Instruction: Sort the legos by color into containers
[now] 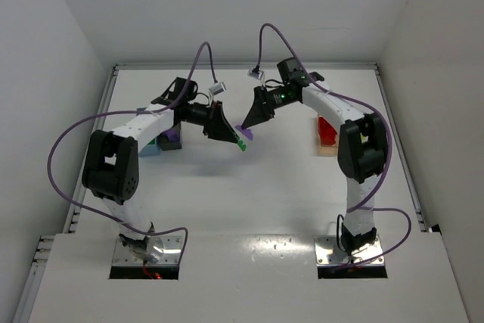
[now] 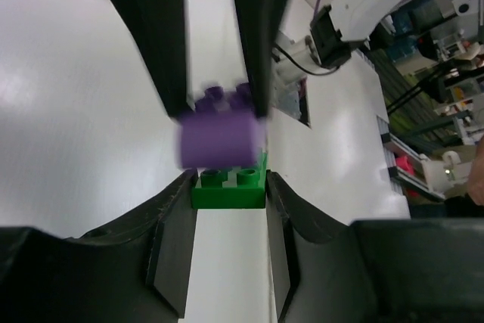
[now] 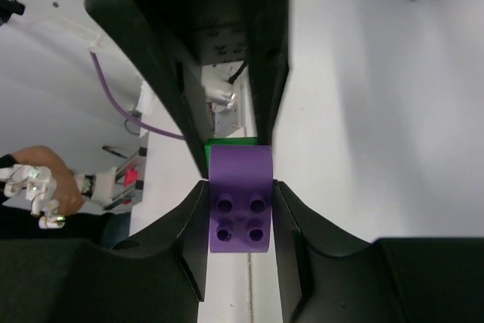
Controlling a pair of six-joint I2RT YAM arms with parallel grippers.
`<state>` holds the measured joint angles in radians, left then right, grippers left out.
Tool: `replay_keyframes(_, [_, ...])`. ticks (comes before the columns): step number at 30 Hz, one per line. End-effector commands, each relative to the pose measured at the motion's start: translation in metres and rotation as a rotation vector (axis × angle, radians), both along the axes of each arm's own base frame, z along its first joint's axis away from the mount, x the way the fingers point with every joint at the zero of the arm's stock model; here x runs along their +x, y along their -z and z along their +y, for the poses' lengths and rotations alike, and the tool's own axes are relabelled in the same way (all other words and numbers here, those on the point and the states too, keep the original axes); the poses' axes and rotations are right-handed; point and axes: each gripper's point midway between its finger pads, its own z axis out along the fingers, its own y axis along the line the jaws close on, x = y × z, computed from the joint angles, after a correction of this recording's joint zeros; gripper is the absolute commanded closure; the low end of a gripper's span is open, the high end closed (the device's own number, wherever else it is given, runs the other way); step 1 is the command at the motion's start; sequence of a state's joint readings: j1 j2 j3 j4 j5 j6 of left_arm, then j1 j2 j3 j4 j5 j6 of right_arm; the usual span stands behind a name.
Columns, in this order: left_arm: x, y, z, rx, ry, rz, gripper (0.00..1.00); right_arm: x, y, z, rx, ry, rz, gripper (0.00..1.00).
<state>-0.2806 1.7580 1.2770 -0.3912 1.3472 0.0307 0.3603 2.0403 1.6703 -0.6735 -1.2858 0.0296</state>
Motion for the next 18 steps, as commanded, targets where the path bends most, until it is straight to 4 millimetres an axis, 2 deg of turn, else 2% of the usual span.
replay_keyframes(1, [-0.027,-0.005,0.007,-0.023,0.025,-0.033,0.76,0.031,-0.029,-0.02,0.044,0.081,-0.139,0.99])
replay_keyframes(3, [-0.032,0.005,0.014,-0.009,0.009,-0.014,0.76,0.036,-0.032,-0.025,0.051,0.1,-0.154,0.99])
replay_keyframes(6, [-0.034,0.007,0.022,-0.007,-0.014,-0.007,0.76,0.045,-0.038,-0.036,0.053,0.133,-0.159,0.99])
replay_keyframes(9, [-0.021,-0.001,0.046,0.009,-0.113,-0.054,0.76,0.049,-0.042,-0.046,0.048,0.164,-0.172,0.99])
replay_keyframes(12, [0.004,-0.011,0.09,0.089,-0.32,-0.152,0.76,0.05,-0.037,-0.056,0.03,0.198,-0.179,0.99])
replay_keyframes(13, [0.015,-0.011,0.115,0.123,-0.421,-0.162,0.76,0.048,-0.031,-0.057,0.027,0.198,-0.167,0.99])
replay_keyframes(14, [0.031,-0.006,0.137,0.23,-0.555,-0.194,0.76,0.047,-0.032,-0.057,0.021,0.204,-0.172,0.99])
replay_keyframes(15, [0.035,-0.019,0.154,0.277,-0.643,-0.264,0.76,0.048,-0.032,-0.057,0.023,0.204,-0.181,0.99])
replay_keyframes(16, [0.038,-0.021,0.17,0.319,-0.714,-0.286,0.76,0.048,-0.028,-0.061,0.019,0.213,-0.168,0.99])
replay_keyframes(18, [0.054,-0.025,0.219,0.479,-0.933,-0.362,0.76,0.047,-0.027,-0.062,0.009,0.221,-0.169,0.99])
